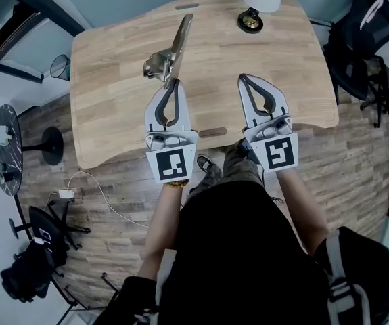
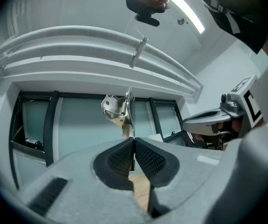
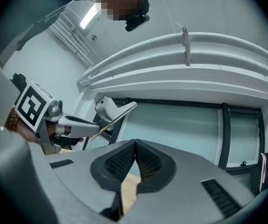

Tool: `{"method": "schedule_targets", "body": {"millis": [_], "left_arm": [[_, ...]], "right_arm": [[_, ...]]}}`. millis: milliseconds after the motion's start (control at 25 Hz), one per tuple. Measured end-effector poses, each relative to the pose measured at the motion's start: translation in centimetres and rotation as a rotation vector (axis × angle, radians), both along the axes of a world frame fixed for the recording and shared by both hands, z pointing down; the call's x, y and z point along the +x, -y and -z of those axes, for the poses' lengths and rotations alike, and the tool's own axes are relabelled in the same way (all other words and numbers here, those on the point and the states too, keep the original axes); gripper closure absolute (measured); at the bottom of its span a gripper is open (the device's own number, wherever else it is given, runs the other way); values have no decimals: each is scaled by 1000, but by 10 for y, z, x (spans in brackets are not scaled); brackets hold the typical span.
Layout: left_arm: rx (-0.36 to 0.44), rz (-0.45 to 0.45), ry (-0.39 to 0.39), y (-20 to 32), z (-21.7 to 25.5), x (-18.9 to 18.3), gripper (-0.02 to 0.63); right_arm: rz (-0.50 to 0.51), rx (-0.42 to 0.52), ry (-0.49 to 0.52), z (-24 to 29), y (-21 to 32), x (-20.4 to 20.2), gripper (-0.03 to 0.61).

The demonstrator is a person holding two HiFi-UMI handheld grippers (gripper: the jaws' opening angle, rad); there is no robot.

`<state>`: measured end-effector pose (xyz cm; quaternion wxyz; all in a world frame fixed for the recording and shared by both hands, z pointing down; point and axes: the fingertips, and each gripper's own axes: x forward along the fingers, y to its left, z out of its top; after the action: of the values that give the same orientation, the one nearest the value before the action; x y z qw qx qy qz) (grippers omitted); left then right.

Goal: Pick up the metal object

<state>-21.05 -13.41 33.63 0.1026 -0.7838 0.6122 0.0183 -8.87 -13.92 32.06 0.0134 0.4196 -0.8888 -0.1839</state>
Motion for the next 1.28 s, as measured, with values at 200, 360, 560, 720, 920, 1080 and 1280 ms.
{"method": "schedule_targets", "body": {"millis": [200,360,560,720,920,1080,1280], "left_arm": [[-12,-5,0,1,-10,3,594],[-26,-5,5,2,-18,1,594],[-40,-3,7,2,-24,2,594],[-48,-5,23,2,-29,2,594],[-64,-3,28,1,-37,1,594],[-72,-5,40,2,-41,1,594],[-103,-13,44,4,-53,3,594]], "right_arm": [[-9,-27,-6,-12,0,3,588],[-7,-29,-9,-15,1,2,589],[-4,-48,-7,-20,2,2,589],[2,-49,-8,-22,2,0,589],[6,-55,-13,-24,2,-2,589],[19,-64,-8,-25,1,-3,589],[29,-72,-20,-28,2,-5,589]]}}
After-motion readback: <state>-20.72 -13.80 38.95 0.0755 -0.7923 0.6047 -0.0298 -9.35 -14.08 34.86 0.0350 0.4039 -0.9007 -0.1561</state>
